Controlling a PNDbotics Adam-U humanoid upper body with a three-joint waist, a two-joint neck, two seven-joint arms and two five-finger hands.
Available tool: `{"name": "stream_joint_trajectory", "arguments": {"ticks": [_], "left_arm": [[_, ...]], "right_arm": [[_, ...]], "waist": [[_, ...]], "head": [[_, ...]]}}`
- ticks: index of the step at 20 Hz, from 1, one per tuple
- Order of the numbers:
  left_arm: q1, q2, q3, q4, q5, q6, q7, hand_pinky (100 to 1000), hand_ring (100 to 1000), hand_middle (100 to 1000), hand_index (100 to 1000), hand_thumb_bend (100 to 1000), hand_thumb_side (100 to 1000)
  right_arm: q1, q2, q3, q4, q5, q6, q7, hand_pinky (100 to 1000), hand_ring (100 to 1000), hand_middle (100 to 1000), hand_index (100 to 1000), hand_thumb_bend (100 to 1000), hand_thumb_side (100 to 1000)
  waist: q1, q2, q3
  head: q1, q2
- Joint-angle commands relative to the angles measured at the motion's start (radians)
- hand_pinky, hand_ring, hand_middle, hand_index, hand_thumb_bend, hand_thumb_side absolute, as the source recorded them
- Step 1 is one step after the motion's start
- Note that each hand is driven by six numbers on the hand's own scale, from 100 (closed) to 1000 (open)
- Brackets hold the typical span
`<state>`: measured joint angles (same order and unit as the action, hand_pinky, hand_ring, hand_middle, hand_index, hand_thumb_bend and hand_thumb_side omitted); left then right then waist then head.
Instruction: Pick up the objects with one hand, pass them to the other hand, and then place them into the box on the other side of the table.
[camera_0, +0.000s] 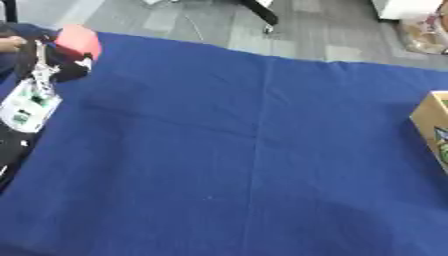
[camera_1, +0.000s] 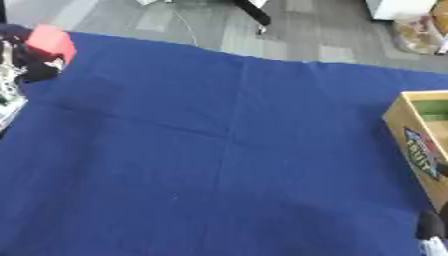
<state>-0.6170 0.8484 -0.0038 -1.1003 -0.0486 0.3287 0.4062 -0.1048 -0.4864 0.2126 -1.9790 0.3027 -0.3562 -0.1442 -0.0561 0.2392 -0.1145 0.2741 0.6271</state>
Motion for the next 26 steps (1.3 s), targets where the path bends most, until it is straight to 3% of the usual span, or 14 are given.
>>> {"name": "stream_joint_trajectory", "arguments": {"ticks": [1, 5, 9, 13, 17, 21, 26], "left_arm": [[0.011, 0.064, 0.006, -0.097, 0.044, -0.029, 0.011, 673, 507, 451, 582, 232, 188], [0.073, 0.079, 0.011, -0.276, 0.094, -0.075, -0.027, 678, 516, 459, 591, 266, 205], [0.147, 0.084, 0.017, -0.503, 0.122, -0.084, -0.089, 684, 524, 468, 602, 293, 210], [0.212, 0.068, 0.009, -0.738, 0.157, -0.079, -0.178, 685, 529, 473, 608, 308, 234], [0.249, 0.037, -0.04, -0.886, 0.229, -0.084, -0.267, 680, 528, 473, 607, 307, 256], [0.232, -0.013, -0.127, -0.899, 0.314, -0.13, -0.357, 675, 528, 474, 608, 303, 292], [0.183, -0.072, -0.245, -0.9, 0.368, -0.115, -0.469, 677, 534, 479, 615, 301, 323]], "right_arm": [[-0.001, -0.04, -0.017, -0.021, -0.014, 0.001, -0.001, 264, 213, 334, 883, 100, 430], [0.0, -0.063, -0.024, -0.021, -0.019, -0.011, 0.001, 274, 224, 342, 886, 100, 384], [-0.017, -0.088, -0.029, -0.021, -0.017, -0.035, 0.002, 294, 243, 355, 893, 108, 362], [-0.061, -0.112, -0.026, -0.021, -0.006, -0.071, 0.007, 310, 260, 367, 901, 139, 340], [-0.128, -0.138, -0.014, -0.021, 0.023, -0.12, 0.015, 326, 273, 377, 910, 179, 320], [-0.209, -0.153, 0.012, -0.021, 0.058, -0.143, 0.023, 310, 258, 360, 911, 259, 336], [-0.314, -0.155, 0.071, -0.021, 0.112, -0.15, 0.056, 302, 249, 339, 915, 317, 360]], "waist": [[0.023, -0.055, 0.005], [0.027, -0.096, 0.015], [0.028, -0.128, 0.028], [0.026, -0.145, 0.04], [0.026, -0.155, 0.046], [0.024, -0.158, 0.045], [0.022, -0.155, 0.044]], "head": [[-0.059, 0.024], [-0.171, 0.064], [-0.279, 0.111], [-0.346, 0.138], [-0.367, 0.143], [-0.364, 0.143], [-0.358, 0.143]]}}
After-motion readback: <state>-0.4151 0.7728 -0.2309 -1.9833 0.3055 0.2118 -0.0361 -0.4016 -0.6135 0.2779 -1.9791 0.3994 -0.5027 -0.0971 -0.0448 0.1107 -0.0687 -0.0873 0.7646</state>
